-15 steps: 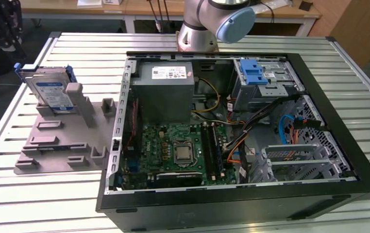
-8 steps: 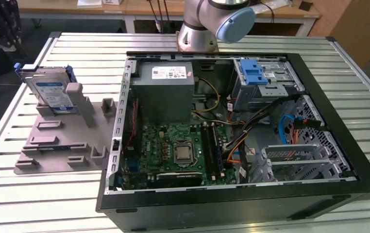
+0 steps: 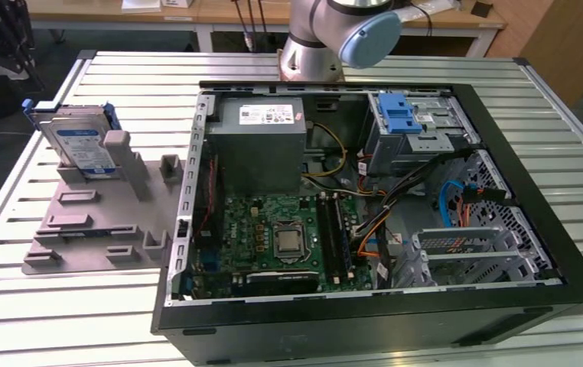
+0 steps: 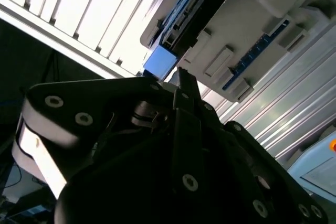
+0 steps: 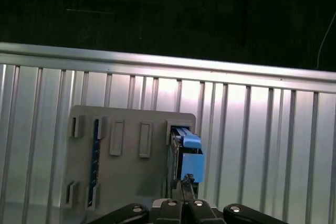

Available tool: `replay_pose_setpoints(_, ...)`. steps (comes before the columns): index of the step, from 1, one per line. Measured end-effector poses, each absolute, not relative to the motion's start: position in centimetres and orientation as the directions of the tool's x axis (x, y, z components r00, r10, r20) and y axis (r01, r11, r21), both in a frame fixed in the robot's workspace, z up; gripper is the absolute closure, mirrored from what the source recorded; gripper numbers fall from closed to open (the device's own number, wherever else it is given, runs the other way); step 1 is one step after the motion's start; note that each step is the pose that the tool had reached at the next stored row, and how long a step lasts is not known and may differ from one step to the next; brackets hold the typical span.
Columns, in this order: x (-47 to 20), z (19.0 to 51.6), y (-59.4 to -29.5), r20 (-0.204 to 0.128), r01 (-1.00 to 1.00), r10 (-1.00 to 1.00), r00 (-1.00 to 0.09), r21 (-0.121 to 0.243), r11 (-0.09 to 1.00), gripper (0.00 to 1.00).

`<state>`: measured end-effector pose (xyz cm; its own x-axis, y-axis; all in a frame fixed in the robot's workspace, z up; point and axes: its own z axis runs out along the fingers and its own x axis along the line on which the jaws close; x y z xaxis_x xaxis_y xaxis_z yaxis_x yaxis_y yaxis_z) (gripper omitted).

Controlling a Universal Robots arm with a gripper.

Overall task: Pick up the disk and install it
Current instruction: 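Pick up the disk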

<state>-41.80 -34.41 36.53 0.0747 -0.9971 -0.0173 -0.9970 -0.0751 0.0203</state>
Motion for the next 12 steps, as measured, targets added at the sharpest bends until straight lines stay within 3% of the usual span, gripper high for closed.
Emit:
replay_pose_setpoints(4, -42.4, 36.0, -34.3, -0.016, -0.997, -0.997, 0.072, 0.008, -0.072, 0.77)
replay_pose_setpoints(9, -42.4, 35.3, -34.3, -0.016, -1.0, -1.0, 0.009, 0.008, -0.009, 0.53)
replay_pose_setpoints(12, -42.4, 34.8, -34.2, -0.016, -1.0, -1.0, 0.002, 0.008, -0.002, 0.47)
